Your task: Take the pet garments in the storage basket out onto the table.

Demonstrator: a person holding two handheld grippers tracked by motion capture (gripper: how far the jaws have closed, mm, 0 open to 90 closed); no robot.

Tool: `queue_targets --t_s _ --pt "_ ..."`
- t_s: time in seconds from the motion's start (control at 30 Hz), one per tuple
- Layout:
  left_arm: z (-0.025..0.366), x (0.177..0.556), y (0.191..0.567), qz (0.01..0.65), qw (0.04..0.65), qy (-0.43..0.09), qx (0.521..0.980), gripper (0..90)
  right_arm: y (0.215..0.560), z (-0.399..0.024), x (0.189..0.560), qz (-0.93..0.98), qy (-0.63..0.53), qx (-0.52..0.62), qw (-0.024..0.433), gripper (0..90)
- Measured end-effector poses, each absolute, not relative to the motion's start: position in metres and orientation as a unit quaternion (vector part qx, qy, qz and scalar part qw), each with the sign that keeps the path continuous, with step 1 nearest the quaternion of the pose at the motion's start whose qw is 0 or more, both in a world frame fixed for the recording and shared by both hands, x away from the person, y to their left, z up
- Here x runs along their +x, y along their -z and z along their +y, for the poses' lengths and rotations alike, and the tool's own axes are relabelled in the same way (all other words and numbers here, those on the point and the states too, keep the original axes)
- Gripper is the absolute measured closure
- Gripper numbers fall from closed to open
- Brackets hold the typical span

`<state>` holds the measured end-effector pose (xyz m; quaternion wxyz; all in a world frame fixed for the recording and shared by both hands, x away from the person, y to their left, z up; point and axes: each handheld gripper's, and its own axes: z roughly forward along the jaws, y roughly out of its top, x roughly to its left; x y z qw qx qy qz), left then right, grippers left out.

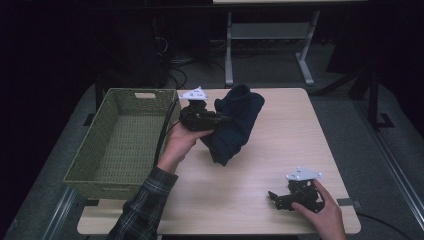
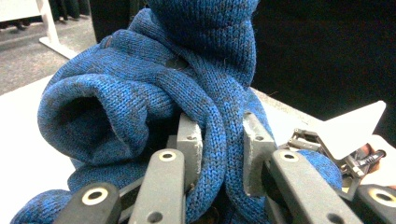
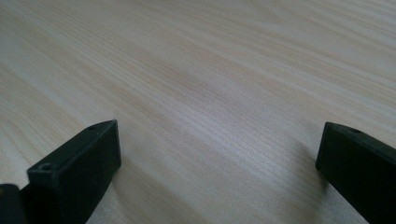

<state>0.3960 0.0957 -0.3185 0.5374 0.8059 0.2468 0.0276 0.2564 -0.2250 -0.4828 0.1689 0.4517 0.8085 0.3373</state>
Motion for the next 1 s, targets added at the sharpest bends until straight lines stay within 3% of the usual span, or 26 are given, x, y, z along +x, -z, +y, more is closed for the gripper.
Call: queue_targets --t_s 0.63,1.0 --pt "0.034 0.401 0.367 0.227 0.494 -0.001 0.84 73.6 0.483 -0.225 0.256 0.809 -0.337 0.452 0.169 0.0" --pt "0.018 0.409 0.402 0.232 0.467 -0.002 0.853 73.5 0.483 -0.225 0.256 0.809 -0.337 0.452 0.168 0.0"
